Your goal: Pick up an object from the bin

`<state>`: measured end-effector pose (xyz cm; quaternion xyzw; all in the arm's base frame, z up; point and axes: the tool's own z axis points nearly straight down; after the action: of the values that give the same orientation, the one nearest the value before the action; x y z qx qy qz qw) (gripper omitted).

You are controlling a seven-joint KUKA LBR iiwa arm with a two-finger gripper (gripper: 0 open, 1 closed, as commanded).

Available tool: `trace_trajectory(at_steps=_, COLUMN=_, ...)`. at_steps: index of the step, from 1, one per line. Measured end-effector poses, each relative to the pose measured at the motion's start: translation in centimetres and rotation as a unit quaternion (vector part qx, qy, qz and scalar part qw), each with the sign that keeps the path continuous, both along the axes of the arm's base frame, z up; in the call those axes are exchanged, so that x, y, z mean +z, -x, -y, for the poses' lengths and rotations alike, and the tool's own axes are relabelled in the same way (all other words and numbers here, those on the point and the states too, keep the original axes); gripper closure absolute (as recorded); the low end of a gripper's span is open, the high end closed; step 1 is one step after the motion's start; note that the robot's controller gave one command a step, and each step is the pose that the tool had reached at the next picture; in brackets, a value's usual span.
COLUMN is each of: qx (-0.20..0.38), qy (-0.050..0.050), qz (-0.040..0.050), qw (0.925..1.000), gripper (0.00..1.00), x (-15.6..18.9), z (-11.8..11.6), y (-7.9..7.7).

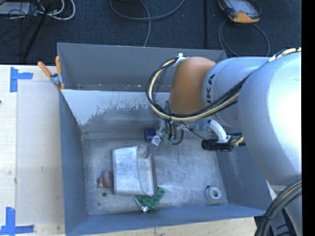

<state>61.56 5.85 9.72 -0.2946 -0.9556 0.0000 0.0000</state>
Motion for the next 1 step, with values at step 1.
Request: trace_trajectory(at_steps=1, qx=-0.087, qy=0.000, qz=-0.0001, qw=0.9962, gripper=0.00, x=0.53, z=1.74, y=-0.25)
